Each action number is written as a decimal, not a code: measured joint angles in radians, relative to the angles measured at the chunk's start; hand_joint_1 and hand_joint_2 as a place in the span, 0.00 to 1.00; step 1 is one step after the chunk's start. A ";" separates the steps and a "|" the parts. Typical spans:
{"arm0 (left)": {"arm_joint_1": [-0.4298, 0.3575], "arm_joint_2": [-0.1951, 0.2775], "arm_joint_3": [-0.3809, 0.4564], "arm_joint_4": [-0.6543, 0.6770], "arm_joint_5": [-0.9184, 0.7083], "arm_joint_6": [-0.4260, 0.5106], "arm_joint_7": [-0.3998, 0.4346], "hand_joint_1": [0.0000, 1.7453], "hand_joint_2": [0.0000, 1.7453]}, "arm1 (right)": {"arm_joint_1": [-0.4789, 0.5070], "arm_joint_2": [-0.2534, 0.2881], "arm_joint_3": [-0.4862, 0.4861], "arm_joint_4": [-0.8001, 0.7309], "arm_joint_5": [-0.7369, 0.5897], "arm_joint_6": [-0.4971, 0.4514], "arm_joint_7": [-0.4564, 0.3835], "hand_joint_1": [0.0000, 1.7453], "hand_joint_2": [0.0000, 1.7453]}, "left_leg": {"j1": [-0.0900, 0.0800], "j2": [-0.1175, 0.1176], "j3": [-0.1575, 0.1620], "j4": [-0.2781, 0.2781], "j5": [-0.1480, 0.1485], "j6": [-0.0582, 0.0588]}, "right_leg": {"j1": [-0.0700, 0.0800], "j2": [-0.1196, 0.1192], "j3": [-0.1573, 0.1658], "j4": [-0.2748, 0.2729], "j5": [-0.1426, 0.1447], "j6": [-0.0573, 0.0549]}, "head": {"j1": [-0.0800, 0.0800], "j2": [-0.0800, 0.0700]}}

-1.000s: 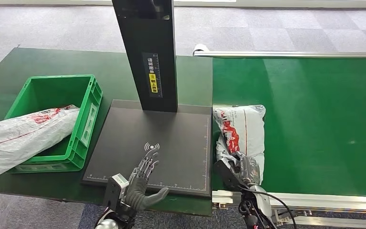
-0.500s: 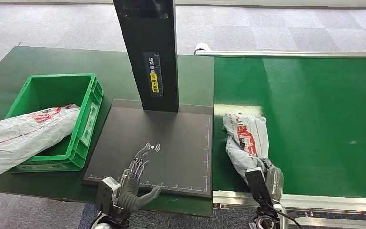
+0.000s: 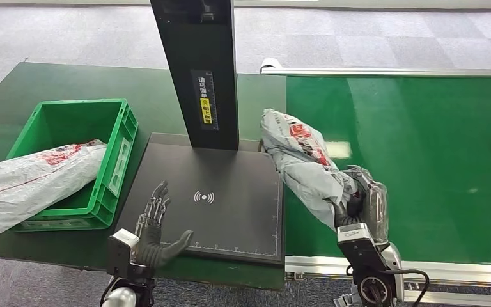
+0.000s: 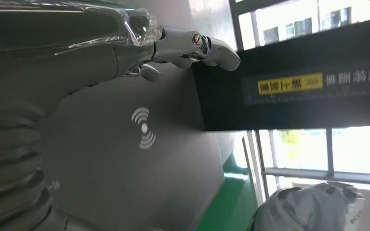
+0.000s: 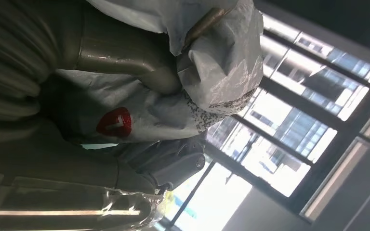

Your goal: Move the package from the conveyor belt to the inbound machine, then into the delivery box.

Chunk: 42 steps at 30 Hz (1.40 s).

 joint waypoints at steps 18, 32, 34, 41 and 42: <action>0.012 0.040 0.220 -0.084 -0.008 0.021 -0.007 0.00 1.00 | -0.093 0.065 0.250 0.438 -0.212 0.178 0.000 0.22 1.00 | 0.000 -0.001 -0.001 0.000 0.000 0.000 | 0.000 0.000 -0.001 0.000 0.000 0.000 | 0.000 0.000; 0.014 0.039 0.228 -0.096 -0.023 0.007 -0.011 0.00 1.00 | -0.123 0.080 0.260 0.560 -0.306 0.286 0.026 0.00 1.00 | 0.000 -0.001 0.000 0.000 0.000 0.000 | 0.000 0.000 -0.001 0.000 0.000 0.000 | 0.000 0.000; 0.013 0.039 0.228 -0.095 -0.026 0.006 -0.016 0.00 1.00 | -0.119 0.070 0.260 0.513 -0.349 0.330 0.027 0.00 1.00 | 0.000 -0.001 0.000 0.000 0.000 0.000 | 0.000 0.000 -0.001 0.000 0.000 0.000 | 0.000 0.000; 0.014 0.045 0.227 -0.094 -0.028 0.005 -0.035 0.00 1.00 | -0.108 0.010 0.244 0.340 -0.542 0.457 0.001 0.00 1.00 | 0.000 -0.001 0.000 0.000 0.000 0.000 | 0.000 0.000 -0.001 0.000 0.000 0.000 | 0.000 0.000; 0.013 0.047 0.227 -0.094 -0.028 0.004 -0.036 0.00 1.00 | -0.105 -0.001 0.235 0.314 -0.576 0.471 -0.002 0.00 1.00 | 0.000 -0.001 0.000 0.000 0.000 0.000 | 0.000 0.000 -0.001 0.000 0.000 0.000 | 0.000 0.000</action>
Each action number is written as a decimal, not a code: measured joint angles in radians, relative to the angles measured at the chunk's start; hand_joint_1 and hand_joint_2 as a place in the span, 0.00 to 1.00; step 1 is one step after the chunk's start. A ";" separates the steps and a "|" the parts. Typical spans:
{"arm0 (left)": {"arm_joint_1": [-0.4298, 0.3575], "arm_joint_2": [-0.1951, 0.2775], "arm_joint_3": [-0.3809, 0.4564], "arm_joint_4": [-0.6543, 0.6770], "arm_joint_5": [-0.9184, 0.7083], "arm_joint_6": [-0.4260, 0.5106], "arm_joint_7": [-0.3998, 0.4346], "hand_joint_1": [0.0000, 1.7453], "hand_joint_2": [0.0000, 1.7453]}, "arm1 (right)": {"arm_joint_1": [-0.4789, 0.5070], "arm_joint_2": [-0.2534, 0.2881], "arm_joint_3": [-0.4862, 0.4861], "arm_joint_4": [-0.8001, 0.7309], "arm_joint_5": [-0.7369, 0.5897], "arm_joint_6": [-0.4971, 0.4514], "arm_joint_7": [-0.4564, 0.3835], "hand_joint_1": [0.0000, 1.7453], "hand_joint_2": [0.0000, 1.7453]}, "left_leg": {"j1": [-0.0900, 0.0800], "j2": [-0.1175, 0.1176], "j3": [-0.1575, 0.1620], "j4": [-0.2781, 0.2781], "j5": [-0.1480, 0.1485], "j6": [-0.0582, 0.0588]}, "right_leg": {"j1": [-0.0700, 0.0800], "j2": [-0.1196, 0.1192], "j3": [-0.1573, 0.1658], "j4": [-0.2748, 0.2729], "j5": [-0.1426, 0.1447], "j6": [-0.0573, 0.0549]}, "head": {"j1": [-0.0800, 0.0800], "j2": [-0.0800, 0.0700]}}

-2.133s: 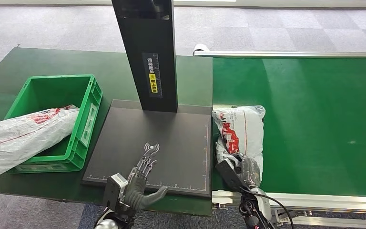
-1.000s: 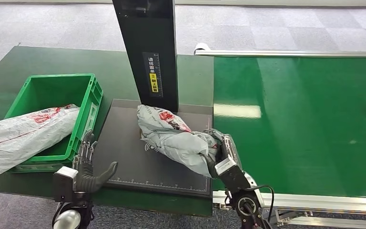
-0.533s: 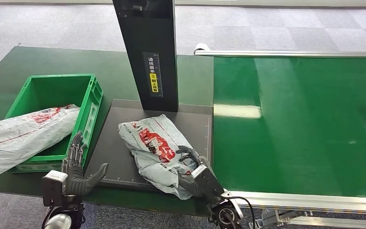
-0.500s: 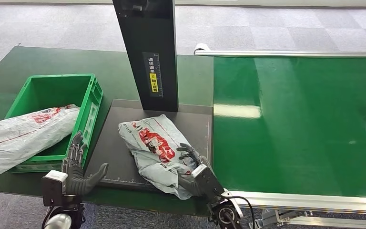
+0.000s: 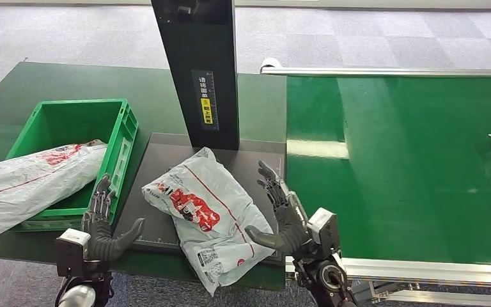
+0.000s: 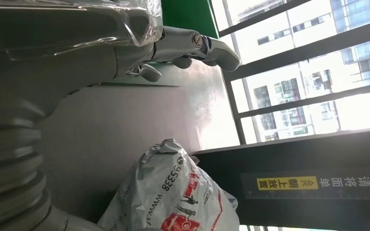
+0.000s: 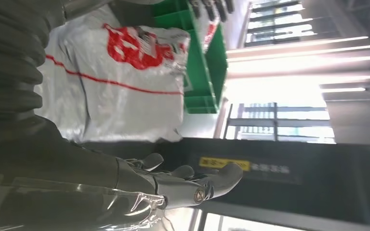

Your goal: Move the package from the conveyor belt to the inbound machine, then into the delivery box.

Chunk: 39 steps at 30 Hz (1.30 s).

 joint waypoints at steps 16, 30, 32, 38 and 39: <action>0.018 0.029 -0.035 -0.050 -0.091 -0.090 0.020 0.00 1.00 | 0.135 -0.102 -0.256 -0.206 -0.227 0.003 0.004 0.00 1.00 | 0.000 0.001 0.000 0.000 -0.001 0.000 | 0.000 0.001 0.000 0.000 0.000 0.000 | 0.000 0.000; 0.087 0.121 -0.387 -0.027 -0.410 -0.038 0.053 0.00 1.00 | 0.137 -0.076 -0.416 -0.124 -0.242 0.049 0.012 0.00 1.00 | 0.000 0.002 0.000 0.000 -0.001 0.000 | 0.000 0.001 0.000 0.000 0.000 0.000 | 0.000 0.000; 0.087 0.128 -0.401 -0.023 -0.409 -0.036 0.053 0.00 1.00 | 0.137 -0.074 -0.421 -0.120 -0.242 0.049 0.012 0.00 1.00 | 0.000 0.002 0.000 0.000 -0.001 0.000 | 0.000 0.001 0.000 0.000 0.000 0.000 | 0.000 0.000; 0.087 0.141 -0.424 -0.016 -0.409 -0.035 0.053 0.00 1.00 | 0.137 -0.071 -0.426 -0.111 -0.242 0.049 0.011 0.00 1.00 | 0.000 0.002 0.000 0.000 -0.001 0.000 | 0.000 0.001 0.000 0.000 0.000 0.000 | 0.000 0.000; 0.087 0.142 -0.425 -0.015 -0.409 -0.035 0.053 0.00 1.00 | 0.137 -0.070 -0.426 -0.110 -0.242 0.049 0.011 0.00 1.00 | 0.000 0.002 0.000 0.000 -0.001 0.000 | 0.000 0.001 0.000 0.000 0.000 0.000 | 0.000 0.000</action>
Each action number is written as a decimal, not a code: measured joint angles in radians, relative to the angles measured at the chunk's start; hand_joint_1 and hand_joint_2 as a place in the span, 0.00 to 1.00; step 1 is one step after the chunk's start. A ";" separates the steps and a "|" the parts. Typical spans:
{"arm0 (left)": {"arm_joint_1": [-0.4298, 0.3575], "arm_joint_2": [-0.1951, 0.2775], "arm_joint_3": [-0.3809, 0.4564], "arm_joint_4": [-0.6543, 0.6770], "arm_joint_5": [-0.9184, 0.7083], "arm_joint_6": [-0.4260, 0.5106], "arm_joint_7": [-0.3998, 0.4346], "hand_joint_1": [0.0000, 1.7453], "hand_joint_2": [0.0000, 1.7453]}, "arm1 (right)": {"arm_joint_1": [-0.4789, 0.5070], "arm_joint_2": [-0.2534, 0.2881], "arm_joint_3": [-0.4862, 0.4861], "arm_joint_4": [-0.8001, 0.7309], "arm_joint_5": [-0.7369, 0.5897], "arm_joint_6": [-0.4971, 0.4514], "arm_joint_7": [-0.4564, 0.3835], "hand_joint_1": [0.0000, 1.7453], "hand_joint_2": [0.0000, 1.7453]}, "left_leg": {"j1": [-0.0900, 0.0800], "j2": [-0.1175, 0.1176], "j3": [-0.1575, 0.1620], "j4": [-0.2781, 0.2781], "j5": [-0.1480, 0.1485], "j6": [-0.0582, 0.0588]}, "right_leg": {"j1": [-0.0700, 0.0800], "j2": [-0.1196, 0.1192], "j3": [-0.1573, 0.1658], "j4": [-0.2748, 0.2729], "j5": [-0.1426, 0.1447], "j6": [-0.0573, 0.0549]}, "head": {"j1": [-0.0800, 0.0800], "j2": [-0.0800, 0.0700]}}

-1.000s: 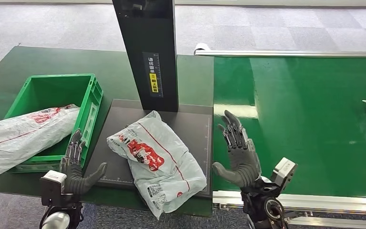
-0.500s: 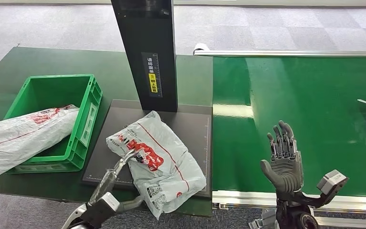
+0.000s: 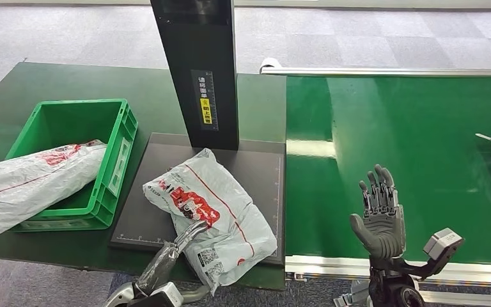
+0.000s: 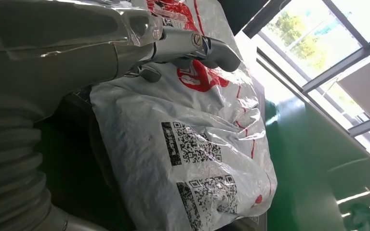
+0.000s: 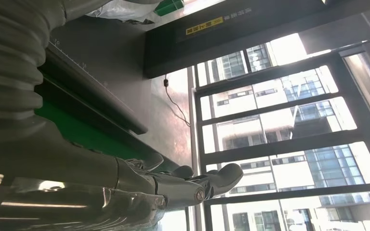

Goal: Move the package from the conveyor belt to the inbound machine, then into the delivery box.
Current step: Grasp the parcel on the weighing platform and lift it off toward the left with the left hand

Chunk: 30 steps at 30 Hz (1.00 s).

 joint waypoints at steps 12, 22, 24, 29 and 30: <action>-0.120 0.012 -0.180 0.158 -0.590 0.424 0.155 0.00 1.00 | -0.051 0.025 -0.005 0.005 0.011 0.028 0.014 0.00 1.00 | 0.000 0.000 0.001 0.000 0.001 0.000 | 0.000 -0.001 0.001 0.000 0.000 0.000 | 0.000 0.000; -0.384 -0.074 -0.365 0.542 -0.934 0.653 0.371 0.00 1.00 | -0.101 0.057 -0.007 0.009 0.019 0.038 0.031 0.00 1.00 | -0.002 -0.004 0.001 0.000 0.003 0.004 | -0.002 -0.004 0.002 0.000 0.001 0.002 | 0.000 0.000; -0.417 -0.090 -0.379 0.621 -0.934 0.684 0.371 0.00 1.00 | -0.107 0.058 -0.007 0.010 0.018 0.037 0.031 0.00 1.00 | -0.003 -0.006 0.001 0.000 0.005 0.006 | -0.004 -0.006 0.002 -0.001 0.002 0.003 | 0.000 0.000; -0.474 -0.113 -0.404 0.727 -0.931 0.701 0.375 0.95 1.00 | -0.111 0.059 -0.007 0.011 0.016 0.036 0.031 0.00 1.00 | -0.007 -0.011 -0.002 -0.001 0.009 0.011 | -0.008 -0.012 0.002 -0.002 0.003 0.006 | 0.000 0.000; -0.481 -0.116 -0.406 0.740 -0.925 0.703 0.374 1.00 1.00 | -0.111 0.059 -0.007 0.011 0.014 0.035 0.031 0.00 1.00 | -0.008 -0.011 -0.002 -0.001 0.011 0.012 | -0.009 -0.012 0.002 -0.002 0.004 0.006 | 0.000 0.000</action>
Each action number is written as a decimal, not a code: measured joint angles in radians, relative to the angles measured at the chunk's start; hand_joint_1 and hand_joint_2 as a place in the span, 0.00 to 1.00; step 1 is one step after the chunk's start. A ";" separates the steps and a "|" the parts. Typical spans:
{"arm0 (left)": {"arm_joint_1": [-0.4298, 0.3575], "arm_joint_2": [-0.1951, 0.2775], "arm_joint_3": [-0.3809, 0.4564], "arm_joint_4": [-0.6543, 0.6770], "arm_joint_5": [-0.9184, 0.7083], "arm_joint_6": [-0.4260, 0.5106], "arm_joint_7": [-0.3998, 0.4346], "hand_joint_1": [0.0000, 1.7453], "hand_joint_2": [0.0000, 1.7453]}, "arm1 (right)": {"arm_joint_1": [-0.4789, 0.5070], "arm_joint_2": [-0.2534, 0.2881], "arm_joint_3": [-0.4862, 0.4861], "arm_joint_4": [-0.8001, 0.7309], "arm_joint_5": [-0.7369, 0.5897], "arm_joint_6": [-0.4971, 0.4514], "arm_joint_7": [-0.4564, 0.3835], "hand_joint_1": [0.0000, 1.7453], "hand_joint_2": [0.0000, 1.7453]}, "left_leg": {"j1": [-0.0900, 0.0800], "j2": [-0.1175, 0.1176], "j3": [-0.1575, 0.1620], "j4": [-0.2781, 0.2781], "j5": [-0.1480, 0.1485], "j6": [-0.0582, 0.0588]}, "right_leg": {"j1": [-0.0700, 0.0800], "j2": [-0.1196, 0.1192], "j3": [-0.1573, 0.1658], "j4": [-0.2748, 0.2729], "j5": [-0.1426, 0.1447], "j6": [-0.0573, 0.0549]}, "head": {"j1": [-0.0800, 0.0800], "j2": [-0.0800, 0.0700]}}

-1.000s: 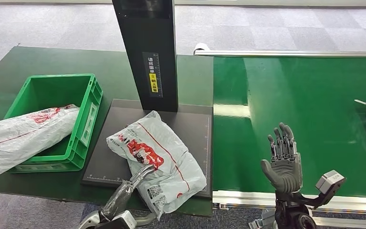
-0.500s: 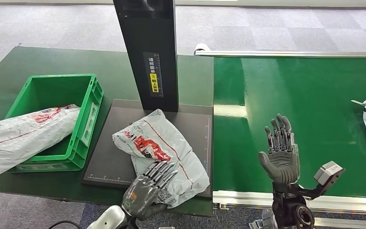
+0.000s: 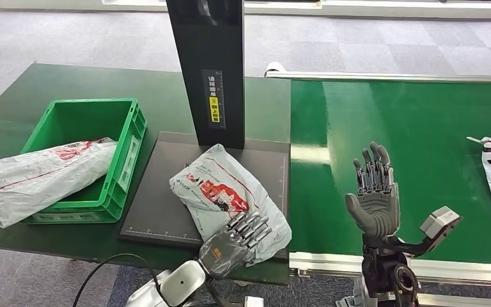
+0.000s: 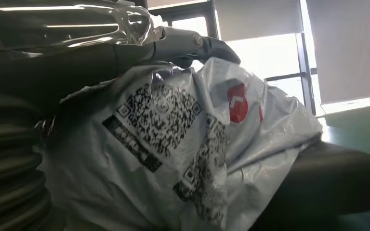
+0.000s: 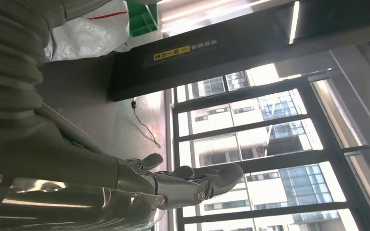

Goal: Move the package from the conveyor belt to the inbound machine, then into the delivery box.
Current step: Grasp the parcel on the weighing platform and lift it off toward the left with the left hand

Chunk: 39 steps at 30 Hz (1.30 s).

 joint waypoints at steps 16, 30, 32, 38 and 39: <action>0.011 0.054 0.116 -0.336 0.600 -0.355 -0.270 1.00 1.00 | 0.091 0.016 -0.048 -0.082 0.005 -0.041 0.013 0.00 1.00 | -0.003 0.002 -0.008 0.001 0.015 0.003 | -0.002 0.005 -0.007 0.000 0.020 0.003 | 0.000 0.000; 0.156 0.249 0.392 -0.810 1.077 -0.675 -0.439 1.00 1.00 | 0.181 0.001 -0.117 -0.146 -0.016 -0.074 -0.020 0.00 1.00 | 0.001 0.008 -0.014 0.001 0.007 -0.004 | 0.003 0.010 -0.016 0.001 0.012 -0.002 | 0.000 0.000; 0.176 0.257 0.452 -0.865 1.099 -0.665 -0.449 1.00 1.00 | 0.192 -0.001 -0.119 -0.156 -0.027 -0.084 -0.021 0.00 1.00 | 0.001 0.008 -0.015 0.001 0.007 -0.004 | 0.003 0.010 -0.017 0.001 0.012 -0.002 | 0.000 0.000; 0.170 0.256 0.626 -0.972 1.022 -0.524 -0.465 1.00 1.00 | 0.215 0.005 -0.118 -0.177 -0.033 -0.091 -0.019 0.00 1.00 | 0.002 0.008 -0.016 0.001 0.007 -0.004 | 0.003 0.010 -0.018 0.001 0.012 -0.002 | 0.000 0.000; 0.168 0.256 0.643 -0.981 1.017 -0.517 -0.466 1.00 1.00 | 0.217 0.006 -0.118 -0.179 -0.033 -0.091 -0.019 0.00 1.00 | 0.002 0.008 -0.016 0.001 0.007 -0.004 | 0.003 0.010 -0.018 0.001 0.012 -0.002 | 0.000 0.000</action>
